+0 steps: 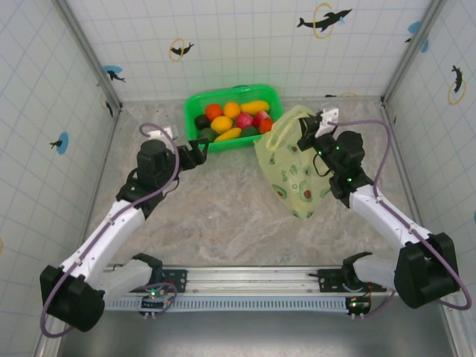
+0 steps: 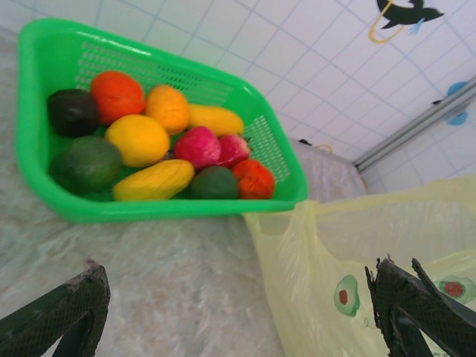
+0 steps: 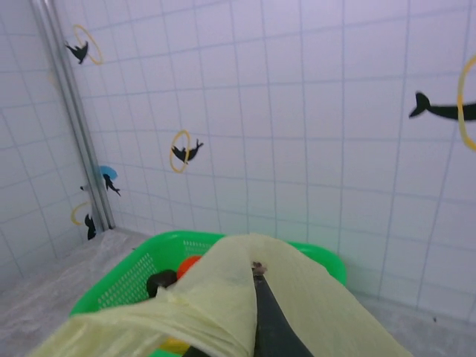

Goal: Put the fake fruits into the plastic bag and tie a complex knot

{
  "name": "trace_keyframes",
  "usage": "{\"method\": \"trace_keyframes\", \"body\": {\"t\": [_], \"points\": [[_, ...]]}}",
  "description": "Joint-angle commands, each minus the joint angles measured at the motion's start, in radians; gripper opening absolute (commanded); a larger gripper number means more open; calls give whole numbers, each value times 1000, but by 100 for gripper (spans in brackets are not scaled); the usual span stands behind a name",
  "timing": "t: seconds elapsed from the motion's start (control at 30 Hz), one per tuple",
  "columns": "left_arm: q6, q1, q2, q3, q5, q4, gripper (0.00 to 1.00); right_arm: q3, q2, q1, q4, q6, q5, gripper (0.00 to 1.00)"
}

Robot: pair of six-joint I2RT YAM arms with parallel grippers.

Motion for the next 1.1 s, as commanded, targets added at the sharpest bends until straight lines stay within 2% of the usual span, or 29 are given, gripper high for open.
{"method": "trace_keyframes", "body": {"t": [0.0, 0.17, 0.23, 0.3, 0.4, 0.57, 0.67, 0.73, 0.83, 0.93, 1.07], "points": [[-31, -6, 74, 68, 77, 61, 92, 65, -8, -13, 80, -58, -90, 0], [-92, -7, 175, 116, 176, 90, 92, 64, -25, -51, 97, -28, -177, 0], [-105, -6, 195, 116, 199, 110, 92, 89, -32, -63, 42, -24, -206, 0], [-107, -8, 215, 118, 221, 113, 88, 118, -48, -65, -49, -38, -191, 0], [-109, -8, 230, 101, 262, 113, 85, 75, -114, -88, -103, -32, -67, 0], [-120, -8, 219, 20, 251, 117, 85, 35, -156, -136, -281, -61, 177, 0], [-126, -7, 223, 10, 257, 122, 85, -21, -160, -138, -304, -50, 330, 0], [-122, -7, 223, 14, 253, 122, 85, -78, -183, -145, -255, -40, 377, 0], [-113, -6, 218, 25, 242, 109, 85, -136, -218, -178, -170, -16, 381, 0], [-99, -7, 214, 43, 235, 97, 86, -93, -207, -195, -156, -34, 285, 1], [-69, -6, 212, 86, 203, 73, 87, -108, -200, -195, 37, -32, 89, 2]]}}
